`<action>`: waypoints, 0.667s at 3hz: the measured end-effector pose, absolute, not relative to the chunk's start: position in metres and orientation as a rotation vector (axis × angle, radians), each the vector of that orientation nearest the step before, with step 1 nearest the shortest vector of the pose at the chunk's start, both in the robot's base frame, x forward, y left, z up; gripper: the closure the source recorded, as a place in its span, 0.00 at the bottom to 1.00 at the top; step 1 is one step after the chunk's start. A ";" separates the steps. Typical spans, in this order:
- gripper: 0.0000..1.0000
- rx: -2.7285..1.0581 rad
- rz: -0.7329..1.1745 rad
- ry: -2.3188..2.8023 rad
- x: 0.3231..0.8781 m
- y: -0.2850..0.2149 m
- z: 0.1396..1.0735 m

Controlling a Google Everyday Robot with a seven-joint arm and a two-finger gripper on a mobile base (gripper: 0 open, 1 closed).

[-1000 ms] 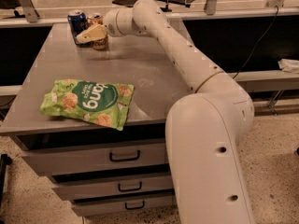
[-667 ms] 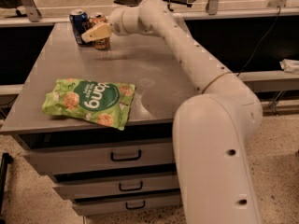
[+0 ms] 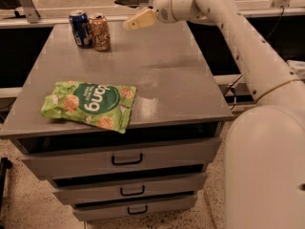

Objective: Move orange can near pepsi can

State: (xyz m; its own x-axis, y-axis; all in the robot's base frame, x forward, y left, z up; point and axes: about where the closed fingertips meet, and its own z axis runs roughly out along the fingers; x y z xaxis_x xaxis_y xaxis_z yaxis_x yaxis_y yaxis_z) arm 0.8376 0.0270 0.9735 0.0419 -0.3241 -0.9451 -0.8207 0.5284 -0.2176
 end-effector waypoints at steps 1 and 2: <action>0.00 -1.030 0.448 1.517 0.815 -0.025 1.007; 0.00 -1.035 0.441 1.515 0.811 -0.033 1.011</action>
Offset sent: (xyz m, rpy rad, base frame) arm -0.0199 -0.0458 0.0295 -0.0234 -0.0402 -0.0149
